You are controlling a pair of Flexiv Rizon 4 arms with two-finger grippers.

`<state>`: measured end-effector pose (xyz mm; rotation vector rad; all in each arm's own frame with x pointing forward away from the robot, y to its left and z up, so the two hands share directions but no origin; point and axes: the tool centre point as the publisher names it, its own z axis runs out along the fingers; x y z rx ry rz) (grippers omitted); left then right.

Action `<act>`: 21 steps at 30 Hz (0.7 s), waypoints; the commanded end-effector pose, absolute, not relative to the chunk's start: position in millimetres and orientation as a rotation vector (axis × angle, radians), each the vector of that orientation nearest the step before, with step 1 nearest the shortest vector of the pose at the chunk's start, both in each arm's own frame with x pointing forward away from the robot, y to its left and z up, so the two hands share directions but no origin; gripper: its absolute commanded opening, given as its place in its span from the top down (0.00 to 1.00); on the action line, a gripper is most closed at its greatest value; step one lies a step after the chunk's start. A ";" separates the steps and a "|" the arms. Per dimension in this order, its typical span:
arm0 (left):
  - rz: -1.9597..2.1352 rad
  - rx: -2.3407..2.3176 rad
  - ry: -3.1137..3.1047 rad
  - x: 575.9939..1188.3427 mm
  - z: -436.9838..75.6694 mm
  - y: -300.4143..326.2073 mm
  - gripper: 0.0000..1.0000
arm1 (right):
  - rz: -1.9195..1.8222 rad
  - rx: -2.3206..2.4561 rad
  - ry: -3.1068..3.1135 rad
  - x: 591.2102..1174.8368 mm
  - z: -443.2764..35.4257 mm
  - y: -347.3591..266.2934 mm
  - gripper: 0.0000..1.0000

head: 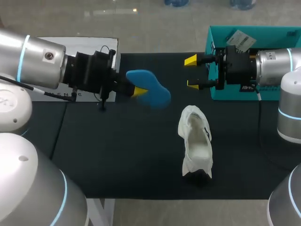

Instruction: Take the shoe out of the shoebox, open the shoe tongue, remove and reinsert the insole, then place the shoe into the shoebox

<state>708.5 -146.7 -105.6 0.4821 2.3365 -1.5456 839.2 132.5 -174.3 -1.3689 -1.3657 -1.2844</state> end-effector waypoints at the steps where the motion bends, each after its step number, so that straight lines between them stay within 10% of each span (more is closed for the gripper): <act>1: -1.543 0.623 2.063 711.0 -111.6 -142.0 1.00 | -1.284 -1.373 -1.366 838.8 -174.7 133.7 0.00; 21: -1.427 0.960 1.747 737.6 -117.4 -162.1 1.00 | -1.284 -1.373 -1.366 838.8 -174.7 133.7 0.00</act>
